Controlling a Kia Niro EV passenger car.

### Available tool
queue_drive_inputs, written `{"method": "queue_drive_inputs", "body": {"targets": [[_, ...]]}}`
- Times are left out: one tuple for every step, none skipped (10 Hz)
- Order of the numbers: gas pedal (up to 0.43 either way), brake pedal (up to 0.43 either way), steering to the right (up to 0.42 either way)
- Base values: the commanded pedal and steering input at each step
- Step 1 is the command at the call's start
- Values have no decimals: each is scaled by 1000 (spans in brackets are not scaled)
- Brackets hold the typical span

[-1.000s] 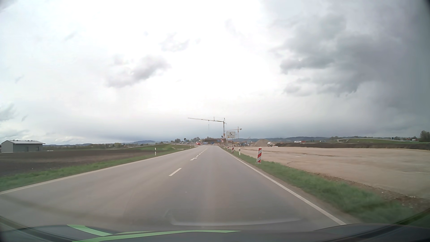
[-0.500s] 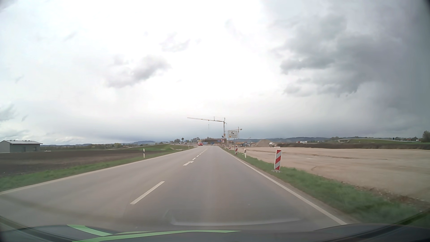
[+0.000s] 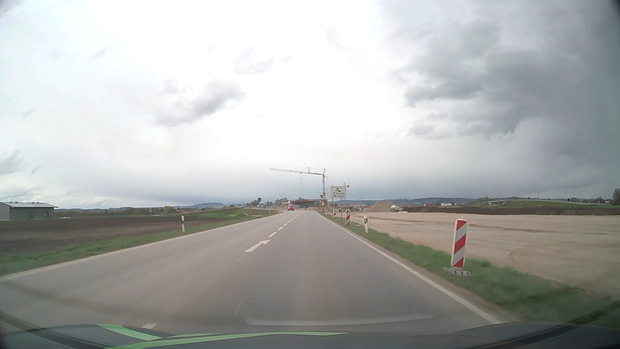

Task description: Follow the waypoints while adhering to traffic rules and regulations

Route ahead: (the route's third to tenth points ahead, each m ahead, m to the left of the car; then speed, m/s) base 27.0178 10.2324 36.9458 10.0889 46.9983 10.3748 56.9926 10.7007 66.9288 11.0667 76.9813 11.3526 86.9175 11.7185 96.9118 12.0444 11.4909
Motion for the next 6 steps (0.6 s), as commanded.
{"method": "queue_drive_inputs", "body": {"targets": [[98, 0, -2], [98, 0, -2], [98, 0, -2], [98, 0, -2], [98, 0, -2], [98, 0, -2]]}}
